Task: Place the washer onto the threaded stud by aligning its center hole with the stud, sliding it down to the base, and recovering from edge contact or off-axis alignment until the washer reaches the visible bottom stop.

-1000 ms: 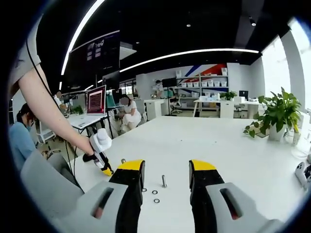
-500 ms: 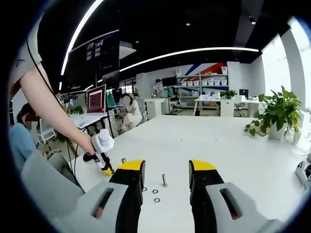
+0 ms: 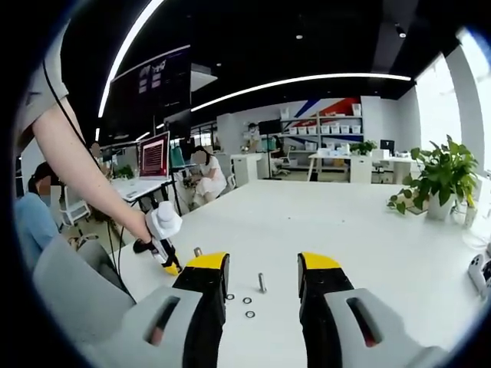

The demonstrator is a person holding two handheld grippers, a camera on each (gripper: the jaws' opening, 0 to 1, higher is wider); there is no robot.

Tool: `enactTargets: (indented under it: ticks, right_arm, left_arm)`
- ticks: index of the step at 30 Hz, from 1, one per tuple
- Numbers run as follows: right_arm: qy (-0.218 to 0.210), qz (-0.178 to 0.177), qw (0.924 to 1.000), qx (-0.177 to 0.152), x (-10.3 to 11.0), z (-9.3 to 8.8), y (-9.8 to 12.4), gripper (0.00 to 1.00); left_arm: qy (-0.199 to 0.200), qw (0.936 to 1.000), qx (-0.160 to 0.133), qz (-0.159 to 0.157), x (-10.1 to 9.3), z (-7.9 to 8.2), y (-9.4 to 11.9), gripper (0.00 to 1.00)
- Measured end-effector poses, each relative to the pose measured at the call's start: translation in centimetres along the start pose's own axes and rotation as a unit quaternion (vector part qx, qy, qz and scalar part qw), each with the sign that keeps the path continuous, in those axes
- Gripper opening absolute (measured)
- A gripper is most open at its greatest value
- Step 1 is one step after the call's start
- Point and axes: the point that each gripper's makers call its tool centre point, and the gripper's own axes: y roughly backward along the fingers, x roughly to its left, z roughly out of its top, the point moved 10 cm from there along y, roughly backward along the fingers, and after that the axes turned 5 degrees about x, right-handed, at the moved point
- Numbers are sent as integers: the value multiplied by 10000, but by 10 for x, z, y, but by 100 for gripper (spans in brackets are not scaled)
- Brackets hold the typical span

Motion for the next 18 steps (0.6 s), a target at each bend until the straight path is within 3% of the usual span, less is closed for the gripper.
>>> enactTargets:
  ticks: [8,18]
  right_arm:
    - [-30,-7,10000,-2,-1,0,0,38]
    - [-70,-10,10000,-1,-2,0,0,38]
  left_arm:
    - [142,9998,-137,14,2,-2,0,20]
    - [-13,9999,-171,8,-5,4,2,19]
